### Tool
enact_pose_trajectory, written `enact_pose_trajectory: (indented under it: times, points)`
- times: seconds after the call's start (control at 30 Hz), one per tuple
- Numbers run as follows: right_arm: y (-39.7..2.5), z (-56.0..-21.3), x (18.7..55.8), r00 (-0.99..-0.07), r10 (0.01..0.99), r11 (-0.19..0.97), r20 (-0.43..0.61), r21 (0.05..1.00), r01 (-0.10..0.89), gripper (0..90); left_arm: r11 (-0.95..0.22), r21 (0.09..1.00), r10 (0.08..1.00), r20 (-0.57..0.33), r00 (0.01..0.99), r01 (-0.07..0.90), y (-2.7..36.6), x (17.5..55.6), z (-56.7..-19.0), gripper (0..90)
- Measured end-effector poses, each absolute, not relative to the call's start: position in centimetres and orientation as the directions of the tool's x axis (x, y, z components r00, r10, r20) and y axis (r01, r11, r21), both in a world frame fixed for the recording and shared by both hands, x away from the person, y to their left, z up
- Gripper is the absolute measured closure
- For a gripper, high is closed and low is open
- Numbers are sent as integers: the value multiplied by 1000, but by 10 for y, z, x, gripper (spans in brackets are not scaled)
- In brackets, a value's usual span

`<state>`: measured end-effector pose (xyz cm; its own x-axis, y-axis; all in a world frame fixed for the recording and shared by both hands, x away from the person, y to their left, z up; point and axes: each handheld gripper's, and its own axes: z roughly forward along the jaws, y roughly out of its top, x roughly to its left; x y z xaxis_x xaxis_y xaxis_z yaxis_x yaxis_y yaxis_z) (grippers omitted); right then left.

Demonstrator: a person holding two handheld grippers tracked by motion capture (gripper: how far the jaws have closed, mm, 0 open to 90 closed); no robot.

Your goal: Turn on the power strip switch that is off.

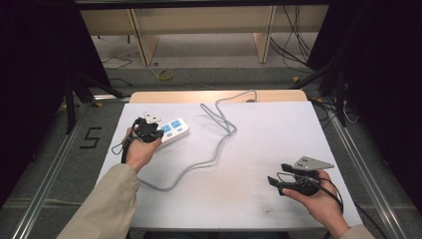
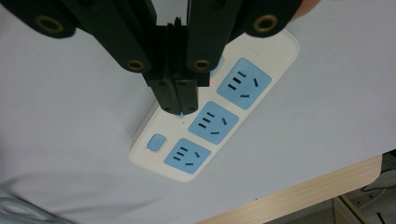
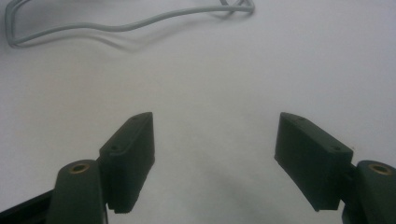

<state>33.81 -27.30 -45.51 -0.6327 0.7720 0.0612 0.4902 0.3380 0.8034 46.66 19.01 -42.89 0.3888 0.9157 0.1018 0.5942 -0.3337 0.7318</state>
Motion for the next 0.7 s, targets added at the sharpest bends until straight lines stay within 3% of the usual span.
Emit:
enact_pose_trajectory:
  times: [0.7]
  points:
    - [-272,-455,338,-633,772,343,56,802,489,289,-377,698,902,126,414,609,181,492,-441,900]
